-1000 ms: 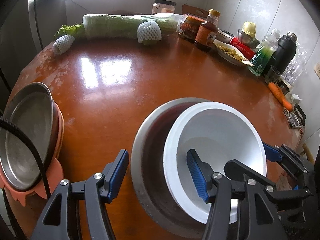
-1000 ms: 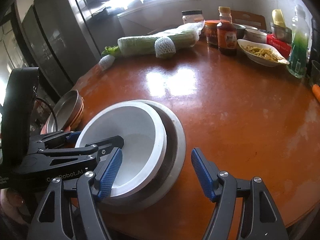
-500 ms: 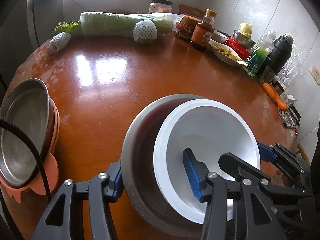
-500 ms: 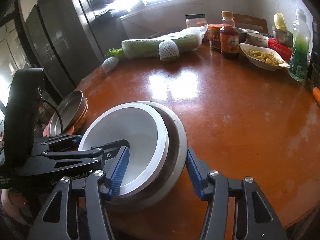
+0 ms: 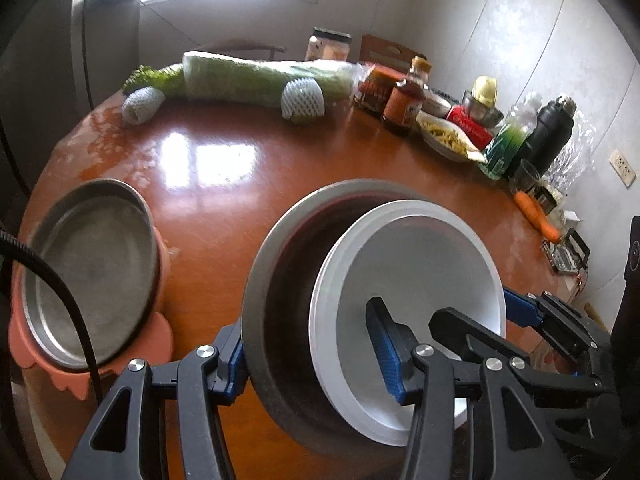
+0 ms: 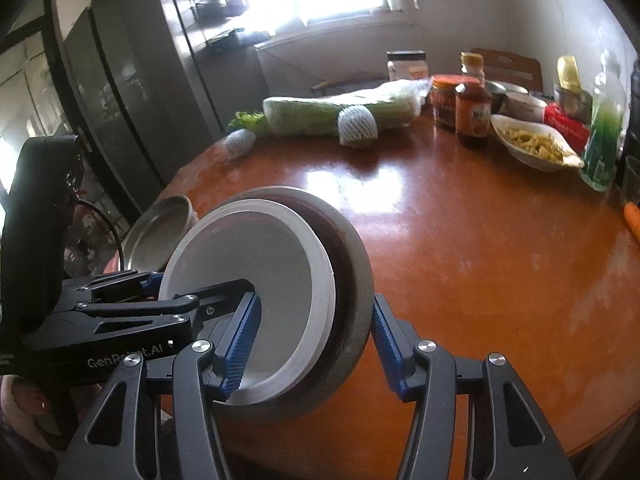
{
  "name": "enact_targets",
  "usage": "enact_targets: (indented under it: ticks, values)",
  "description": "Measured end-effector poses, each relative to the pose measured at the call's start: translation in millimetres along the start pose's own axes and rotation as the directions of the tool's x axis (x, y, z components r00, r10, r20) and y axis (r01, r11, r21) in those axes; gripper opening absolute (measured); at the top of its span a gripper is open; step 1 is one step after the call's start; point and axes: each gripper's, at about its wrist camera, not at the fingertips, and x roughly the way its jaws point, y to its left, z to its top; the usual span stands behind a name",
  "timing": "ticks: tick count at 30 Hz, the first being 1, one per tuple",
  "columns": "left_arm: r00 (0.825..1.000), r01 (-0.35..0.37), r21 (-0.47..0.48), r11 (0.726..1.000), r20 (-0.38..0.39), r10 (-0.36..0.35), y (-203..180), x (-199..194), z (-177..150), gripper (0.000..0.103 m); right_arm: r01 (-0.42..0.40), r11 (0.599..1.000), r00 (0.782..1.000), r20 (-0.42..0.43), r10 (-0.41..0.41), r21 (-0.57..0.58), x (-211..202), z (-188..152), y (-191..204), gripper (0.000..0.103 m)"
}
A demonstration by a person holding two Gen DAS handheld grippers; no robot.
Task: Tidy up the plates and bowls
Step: 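Close both grippers on the steel bowl rim and lift the stack, then carry the steel bowl stack with both grippers over the orange plates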
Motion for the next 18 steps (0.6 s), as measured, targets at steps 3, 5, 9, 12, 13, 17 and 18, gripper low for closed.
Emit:
enact_targets:
  ticks: [3,5,9,12,13,17,18]
  values:
    - [1.0,-0.008,0.0,1.0,0.029,0.008,5,-13,1,0.052,-0.004,1.0,1.0,0.014,0.004,-0.02,-4,3,11,0.058]
    - [0.999,-0.009,-0.006,1.0,0.041,0.009,9,-20,2,0.052,-0.011,1.0,1.0,0.021,0.011,-0.029,-7,6,18,0.057]
    - [0.997,-0.013,-0.018,1.0,0.077,0.014,19,-36,1,0.052,-0.017,0.998,0.999,0.034,0.019,-0.055,-10,12,34,0.057]
    - [0.994,-0.023,-0.025,0.999,0.103,0.026,29,-46,1,0.052,-0.026,0.997,0.999,0.038,0.029,-0.075,-9,15,46,0.057]
    - [0.994,-0.022,-0.03,0.999,0.107,0.026,31,-47,0,0.052,-0.027,0.996,0.999,0.037,0.03,-0.083,-8,16,51,0.057]
    - [0.993,-0.016,-0.053,0.998,0.114,0.021,45,-49,0,0.052,-0.03,0.995,0.999,0.035,0.034,-0.098,-4,19,63,0.057]
    - [0.993,-0.015,-0.057,0.998,0.116,0.022,49,-50,1,0.052,-0.03,0.994,0.999,0.035,0.034,-0.102,-2,20,66,0.057]
